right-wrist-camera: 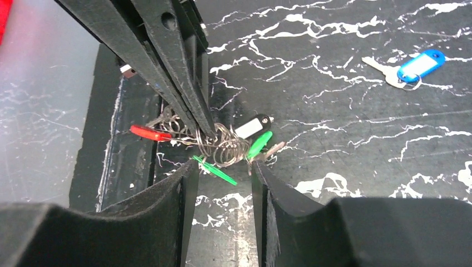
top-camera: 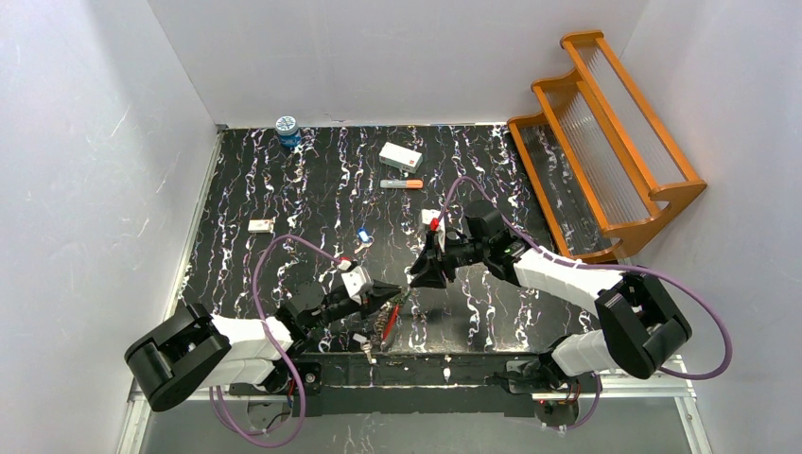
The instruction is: Put the keys on the keyring
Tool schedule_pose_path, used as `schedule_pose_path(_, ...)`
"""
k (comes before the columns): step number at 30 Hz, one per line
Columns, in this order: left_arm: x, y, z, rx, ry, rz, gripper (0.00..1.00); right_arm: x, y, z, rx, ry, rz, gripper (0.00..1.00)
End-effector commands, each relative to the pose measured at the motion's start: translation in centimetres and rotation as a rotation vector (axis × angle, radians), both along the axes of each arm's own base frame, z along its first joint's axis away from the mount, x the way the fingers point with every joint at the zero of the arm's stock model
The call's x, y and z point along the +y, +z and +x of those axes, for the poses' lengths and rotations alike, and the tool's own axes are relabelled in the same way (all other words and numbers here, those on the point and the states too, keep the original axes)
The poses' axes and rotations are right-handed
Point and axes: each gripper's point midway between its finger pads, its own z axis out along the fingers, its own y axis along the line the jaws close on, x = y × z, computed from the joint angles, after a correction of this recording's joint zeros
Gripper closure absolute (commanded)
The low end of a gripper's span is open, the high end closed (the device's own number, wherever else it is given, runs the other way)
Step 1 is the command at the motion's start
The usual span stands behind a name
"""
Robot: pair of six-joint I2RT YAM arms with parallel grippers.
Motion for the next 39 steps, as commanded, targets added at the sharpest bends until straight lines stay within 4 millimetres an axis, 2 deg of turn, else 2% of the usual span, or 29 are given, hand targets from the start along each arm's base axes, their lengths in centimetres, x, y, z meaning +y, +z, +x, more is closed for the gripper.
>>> schedule_pose_path(1,-0.4,2.4,-0.4,-0.060,-0.024,-0.077,1.00,0.7,2.1,-1.0,-0.001,0.071,0.089,0.50)
schedule_pose_path(5,-0.3,2.2,-0.4,-0.055,-0.024,-0.072,1.00,0.7,2.2,-1.1,0.006,0.078,0.093,0.46)
schedule_pose_path(12,-0.4,2.1,-0.3,-0.056,-0.024,-0.069,1.00,0.5,0.6,-0.9,0.048,0.073,0.030,0.51)
schedule_pose_path(16,-0.4,2.1,-0.4,-0.058,-0.028,-0.066,1.00,0.6,-0.1,-1.2,0.081,0.096,0.012,0.62)
schedule_pose_path(24,-0.4,1.9,-0.4,-0.054,-0.030,-0.063,1.00,1.0,0.0,-1.4,0.105,0.122,0.029,0.92)
schedule_pose_path(27,-0.4,1.9,-0.4,-0.054,-0.028,-0.062,1.00,1.0,0.0,-1.3,0.106,0.121,0.029,0.99)
schedule_pose_path(32,-0.3,1.8,-0.4,-0.052,-0.025,-0.062,1.00,0.8,-0.1,-1.2,0.103,0.102,0.017,0.98)
schedule_pose_path(36,-0.3,1.8,-0.4,-0.054,-0.025,-0.062,1.00,0.5,0.5,-1.1,0.062,0.080,0.028,0.68)
schedule_pose_path(39,-0.4,1.8,-0.3,-0.056,-0.025,-0.061,1.00,0.3,1.1,-1.4,0.030,0.081,0.048,0.56)
